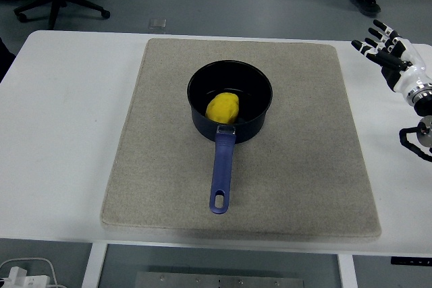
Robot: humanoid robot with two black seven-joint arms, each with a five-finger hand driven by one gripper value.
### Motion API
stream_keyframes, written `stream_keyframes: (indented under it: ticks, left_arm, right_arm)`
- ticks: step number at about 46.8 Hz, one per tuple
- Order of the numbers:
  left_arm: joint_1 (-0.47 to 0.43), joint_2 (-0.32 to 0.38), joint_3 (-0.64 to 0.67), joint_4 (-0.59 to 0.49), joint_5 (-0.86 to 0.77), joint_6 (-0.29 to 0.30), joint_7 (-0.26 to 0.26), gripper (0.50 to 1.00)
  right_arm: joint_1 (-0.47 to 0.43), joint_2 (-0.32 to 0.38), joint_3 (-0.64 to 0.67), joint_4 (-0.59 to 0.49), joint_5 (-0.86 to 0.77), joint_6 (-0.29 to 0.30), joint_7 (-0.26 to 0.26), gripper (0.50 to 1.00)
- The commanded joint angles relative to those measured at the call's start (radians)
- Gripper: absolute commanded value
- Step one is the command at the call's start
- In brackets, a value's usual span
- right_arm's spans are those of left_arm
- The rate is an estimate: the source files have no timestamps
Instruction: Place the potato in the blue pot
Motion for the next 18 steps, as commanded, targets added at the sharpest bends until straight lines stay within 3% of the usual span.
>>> stream_keyframes:
  ticks: [1,18]
  left_arm:
    - [0.000,0.000,0.001,0.000,-0.001,0.001,0.000,0.994]
    - [0.000,0.000,0.001,0.000,-0.001,-0.001,0.000,0.994]
  right_arm:
    - [-0.016,0.003,0.000,-0.001,0.035,0.000,0.001,0.926]
    - [-0.050,0.043,0.003,-0.001,0.110,0.008,0.010,0.926]
